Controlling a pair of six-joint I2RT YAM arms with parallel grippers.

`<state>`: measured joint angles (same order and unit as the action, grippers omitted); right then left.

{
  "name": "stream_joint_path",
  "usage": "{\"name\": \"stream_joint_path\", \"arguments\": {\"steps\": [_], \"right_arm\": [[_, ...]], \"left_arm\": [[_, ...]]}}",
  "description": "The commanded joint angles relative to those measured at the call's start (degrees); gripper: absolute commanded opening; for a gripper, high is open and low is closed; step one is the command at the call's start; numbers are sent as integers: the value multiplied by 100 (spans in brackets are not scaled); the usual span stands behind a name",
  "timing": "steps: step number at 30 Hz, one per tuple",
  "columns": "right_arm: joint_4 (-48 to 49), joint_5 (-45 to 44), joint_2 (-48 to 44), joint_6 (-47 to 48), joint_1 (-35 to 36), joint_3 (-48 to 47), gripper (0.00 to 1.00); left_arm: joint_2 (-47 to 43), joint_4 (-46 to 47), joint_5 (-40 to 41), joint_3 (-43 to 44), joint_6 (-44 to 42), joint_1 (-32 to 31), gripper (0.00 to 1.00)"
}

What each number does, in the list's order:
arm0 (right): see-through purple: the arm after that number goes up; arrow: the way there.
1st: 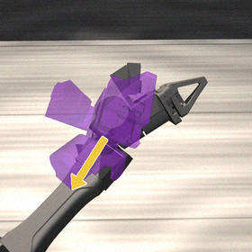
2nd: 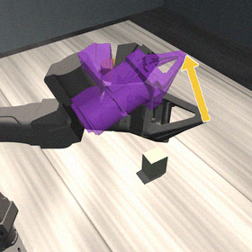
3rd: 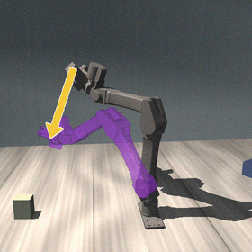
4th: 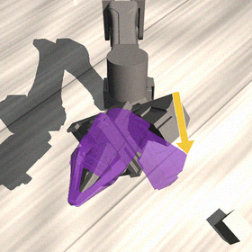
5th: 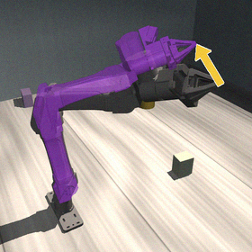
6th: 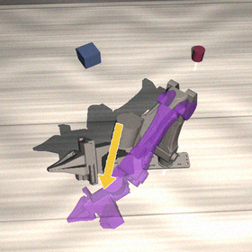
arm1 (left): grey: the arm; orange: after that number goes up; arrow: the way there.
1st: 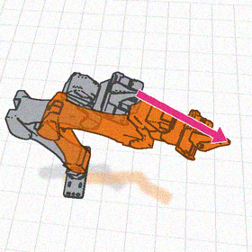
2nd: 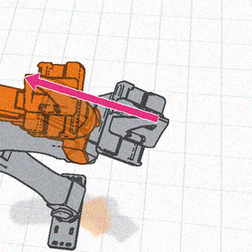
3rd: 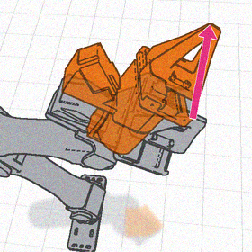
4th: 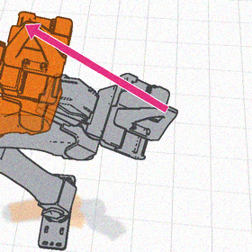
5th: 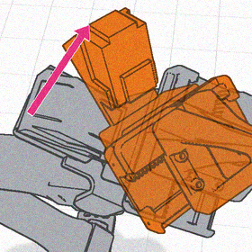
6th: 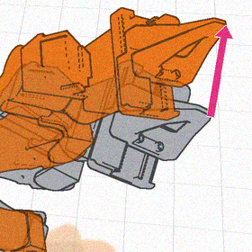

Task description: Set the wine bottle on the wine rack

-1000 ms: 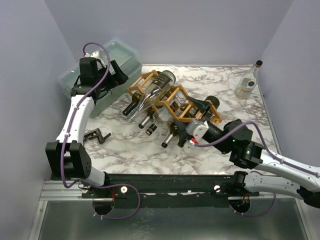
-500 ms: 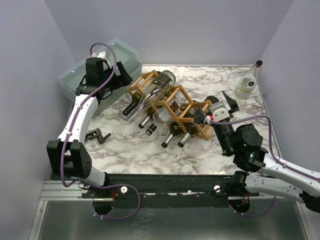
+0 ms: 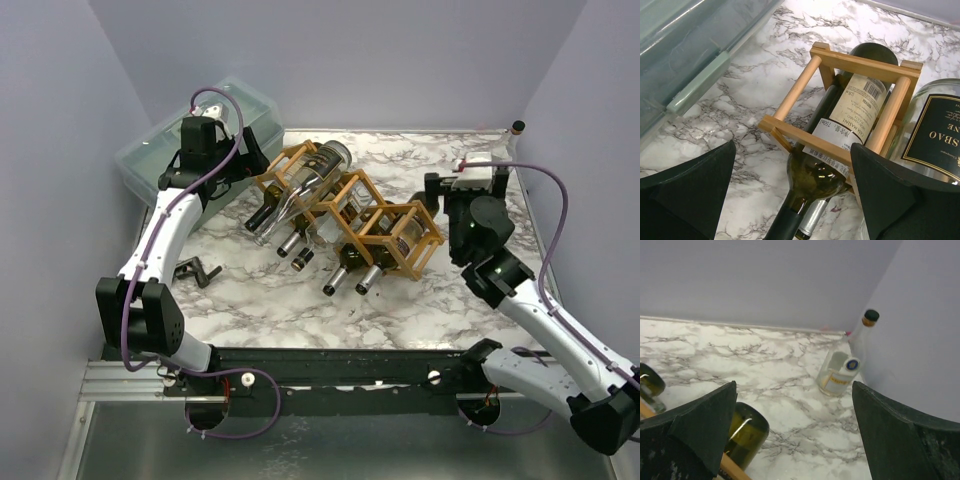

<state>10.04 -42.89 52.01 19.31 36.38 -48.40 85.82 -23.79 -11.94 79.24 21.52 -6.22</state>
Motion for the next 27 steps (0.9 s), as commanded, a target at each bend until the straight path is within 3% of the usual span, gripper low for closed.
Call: {"name": "stream_joint_path", "arguments": {"steps": [1,11,14,20,27], "right_arm": [[-804,413,202,-1697,-899,-438,100],[-1268,950,927,-3272,-2086,-1022,100],[-1311,1305,1056,-3309,-2170,-1254,100],[-1583,1055,1701,-3128,-2333,-1997,100],[-1522,1234,2181,-3358,-2957,-2129,100]], "left_arm": [[-249,-108,191,29,-117,-42,99],[-369,-91,-34,54,33,-40,98],[-325,-83,-74,56,66,-57,99],[-405,-51,-256,73,165,-55,98],[-475,-13,-338,64,229,-57,98]]}}
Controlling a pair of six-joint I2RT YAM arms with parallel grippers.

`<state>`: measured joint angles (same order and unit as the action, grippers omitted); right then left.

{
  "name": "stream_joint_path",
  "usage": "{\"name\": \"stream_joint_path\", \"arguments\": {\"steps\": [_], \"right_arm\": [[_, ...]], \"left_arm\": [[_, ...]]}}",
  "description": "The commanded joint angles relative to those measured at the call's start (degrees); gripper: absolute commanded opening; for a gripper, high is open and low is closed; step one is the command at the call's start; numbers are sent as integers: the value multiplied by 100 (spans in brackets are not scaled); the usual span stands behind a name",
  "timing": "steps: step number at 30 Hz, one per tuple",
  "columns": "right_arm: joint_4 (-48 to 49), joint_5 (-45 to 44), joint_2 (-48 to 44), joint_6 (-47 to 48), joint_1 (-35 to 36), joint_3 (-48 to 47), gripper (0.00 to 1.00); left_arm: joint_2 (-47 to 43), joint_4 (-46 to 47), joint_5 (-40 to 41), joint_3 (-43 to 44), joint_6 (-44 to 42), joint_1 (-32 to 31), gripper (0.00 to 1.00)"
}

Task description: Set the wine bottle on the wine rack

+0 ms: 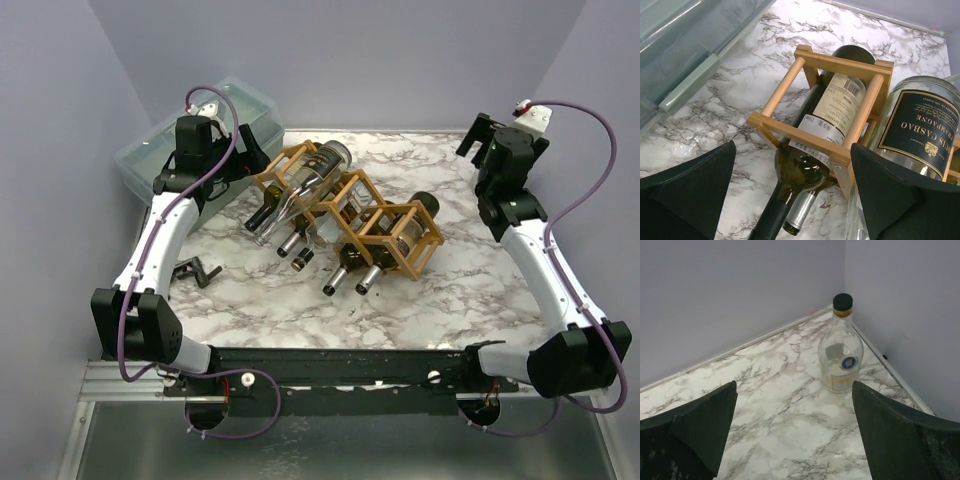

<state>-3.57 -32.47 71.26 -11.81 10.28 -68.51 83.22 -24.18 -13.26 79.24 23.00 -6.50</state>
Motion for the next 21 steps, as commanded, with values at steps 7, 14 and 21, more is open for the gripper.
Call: {"name": "stream_joint_path", "arguments": {"steps": [7,14,21], "right_arm": [[-18,729,539,-377,-953,36,100],[292,762,932,-16,-1002,43,100],[534,787,1610,123,-1297,-216,100]], "left_arm": [[-334,62,-232,56,114,-32,99],[-291,126,-390,39,206,-15,98],[-221,487,-774,-150,507,261,98]]}}
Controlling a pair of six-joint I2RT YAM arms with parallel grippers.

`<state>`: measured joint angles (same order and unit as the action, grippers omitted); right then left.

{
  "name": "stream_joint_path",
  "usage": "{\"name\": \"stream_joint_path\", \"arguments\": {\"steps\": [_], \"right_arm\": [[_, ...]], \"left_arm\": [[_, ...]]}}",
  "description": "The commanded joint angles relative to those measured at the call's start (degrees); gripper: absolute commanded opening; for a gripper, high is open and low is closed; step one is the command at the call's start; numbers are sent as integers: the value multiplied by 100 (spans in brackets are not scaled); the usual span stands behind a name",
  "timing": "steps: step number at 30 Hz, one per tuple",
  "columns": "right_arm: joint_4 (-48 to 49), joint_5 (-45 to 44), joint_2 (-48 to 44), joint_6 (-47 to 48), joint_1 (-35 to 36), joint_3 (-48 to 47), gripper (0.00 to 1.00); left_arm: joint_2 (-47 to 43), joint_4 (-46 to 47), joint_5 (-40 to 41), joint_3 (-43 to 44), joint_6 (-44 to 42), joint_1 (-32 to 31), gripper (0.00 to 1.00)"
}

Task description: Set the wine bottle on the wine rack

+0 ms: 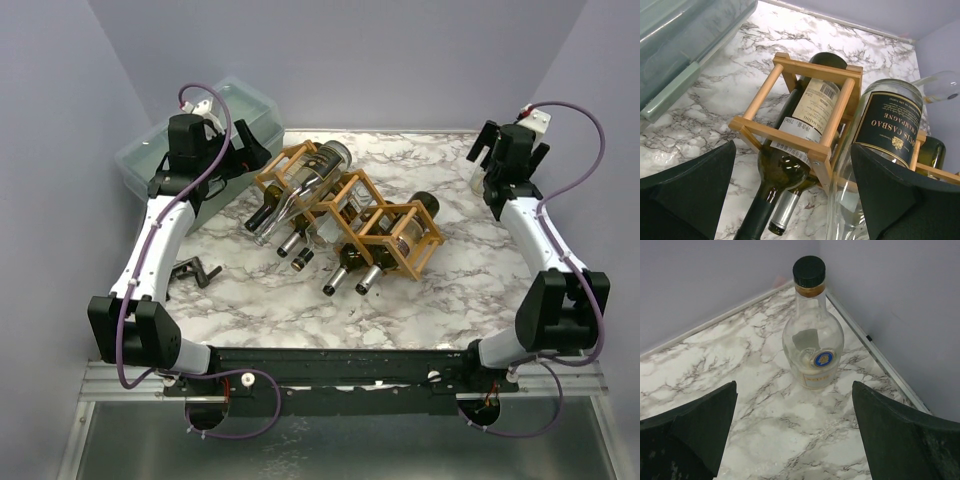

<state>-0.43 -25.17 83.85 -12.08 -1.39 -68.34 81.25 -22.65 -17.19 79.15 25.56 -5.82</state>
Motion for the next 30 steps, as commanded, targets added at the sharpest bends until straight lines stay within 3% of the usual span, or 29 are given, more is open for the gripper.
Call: {"name": "stream_joint_path", "arguments": {"steps": [1,16,24,30], "right_arm": [[237,27,443,180,-163,-282,100],[1071,227,1511,359,-502,-881,94],[2058,-51,1799,291,-499,-656,86],[2118,-307,2202,594,-501,-820,86]], "left_arm": [[-22,386,-429,-169,286,229,98],[-97,596,-576,-285,371,337,98],[-115,613,-523,-313,363,339,98],[-125,622,-478,-332,338,338,98]]}}
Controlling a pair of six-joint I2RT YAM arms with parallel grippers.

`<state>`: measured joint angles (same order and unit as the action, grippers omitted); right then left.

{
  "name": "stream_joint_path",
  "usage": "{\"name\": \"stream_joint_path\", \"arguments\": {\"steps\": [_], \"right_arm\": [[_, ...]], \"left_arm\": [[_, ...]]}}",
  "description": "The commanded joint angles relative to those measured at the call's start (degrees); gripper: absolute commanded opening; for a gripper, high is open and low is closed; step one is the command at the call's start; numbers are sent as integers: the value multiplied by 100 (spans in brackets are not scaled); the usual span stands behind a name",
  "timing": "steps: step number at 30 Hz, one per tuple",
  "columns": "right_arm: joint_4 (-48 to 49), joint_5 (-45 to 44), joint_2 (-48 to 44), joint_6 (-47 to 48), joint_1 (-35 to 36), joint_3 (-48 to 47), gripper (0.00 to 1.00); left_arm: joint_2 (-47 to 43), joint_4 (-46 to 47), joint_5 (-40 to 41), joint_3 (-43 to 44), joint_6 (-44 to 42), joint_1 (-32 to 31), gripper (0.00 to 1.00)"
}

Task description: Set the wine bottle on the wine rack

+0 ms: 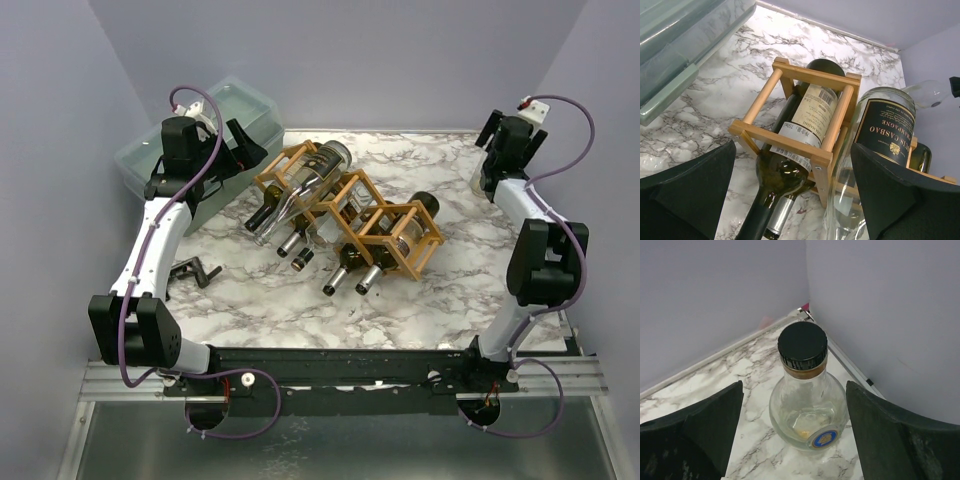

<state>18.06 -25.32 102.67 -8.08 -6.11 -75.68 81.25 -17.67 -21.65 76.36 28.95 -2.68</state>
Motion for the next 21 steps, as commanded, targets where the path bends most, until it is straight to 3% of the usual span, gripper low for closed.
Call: {"name": "stream_joint_path", "arguments": {"steps": [1,6,10,15,21], "right_arm": [[331,-301,359,218,-22,-64,85],[542,-224,514,286,-25,0,72],[601,-166,617,248,-30,-15,48],[515,23,543,201,-28,-70,24],[587,168,-24,233,-31,253,7]], "left_arm": [[-122,125,-30,-53,-3,30,98],[-98,123,-32,-51,-12,30,98],[-103,123,-24,-51,-27,33,98],[-101,123,-15,-51,-39,30,99],[-102,122,-37,-46,-30,40,99]]}}
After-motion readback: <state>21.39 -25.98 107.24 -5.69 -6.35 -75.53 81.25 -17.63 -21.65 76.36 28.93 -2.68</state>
